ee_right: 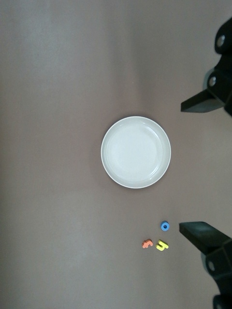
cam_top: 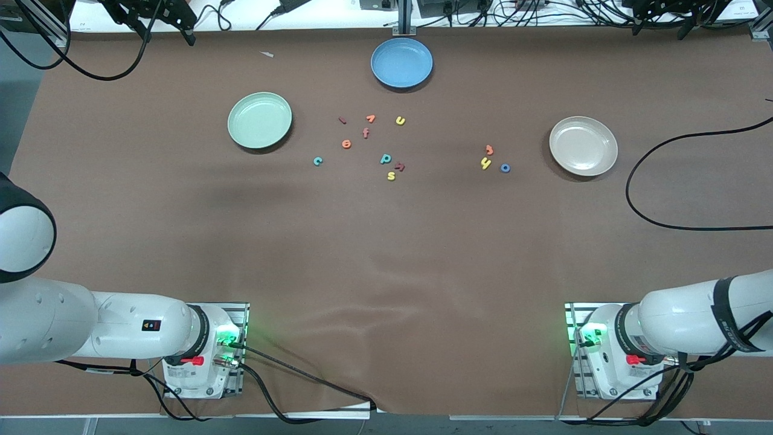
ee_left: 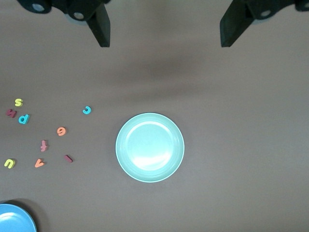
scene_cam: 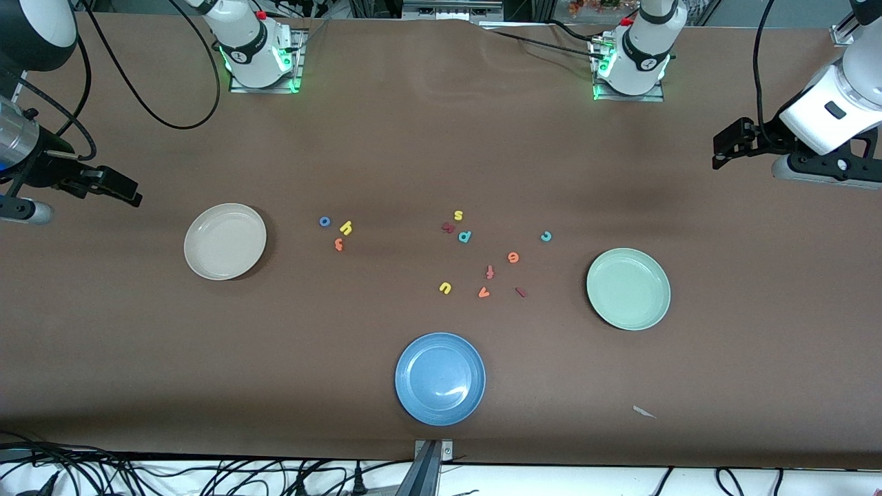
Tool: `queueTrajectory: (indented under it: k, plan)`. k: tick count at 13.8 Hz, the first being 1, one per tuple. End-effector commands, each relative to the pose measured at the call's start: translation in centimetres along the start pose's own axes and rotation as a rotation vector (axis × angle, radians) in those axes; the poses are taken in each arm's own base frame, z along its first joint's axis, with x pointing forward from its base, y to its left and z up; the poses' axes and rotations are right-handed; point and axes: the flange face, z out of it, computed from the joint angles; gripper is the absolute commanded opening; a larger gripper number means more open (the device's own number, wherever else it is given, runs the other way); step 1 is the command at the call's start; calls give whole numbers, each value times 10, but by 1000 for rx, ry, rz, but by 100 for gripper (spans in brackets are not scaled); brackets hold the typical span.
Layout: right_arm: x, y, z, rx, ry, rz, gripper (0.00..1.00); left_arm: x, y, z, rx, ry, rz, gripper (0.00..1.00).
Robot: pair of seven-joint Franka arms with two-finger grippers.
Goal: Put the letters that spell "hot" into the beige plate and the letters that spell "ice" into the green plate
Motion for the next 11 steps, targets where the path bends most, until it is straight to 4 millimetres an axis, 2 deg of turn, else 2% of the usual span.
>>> queueTrajectory:
  k: [1, 11]
  plan:
    - [-1, 2, -4, 20, -9, -11, 100, 3, -1, -3, 5, 7, 27, 100]
    - [-1, 3, -4, 21, -10, 14, 100, 3, 8, -11, 10, 17, 35, 100]
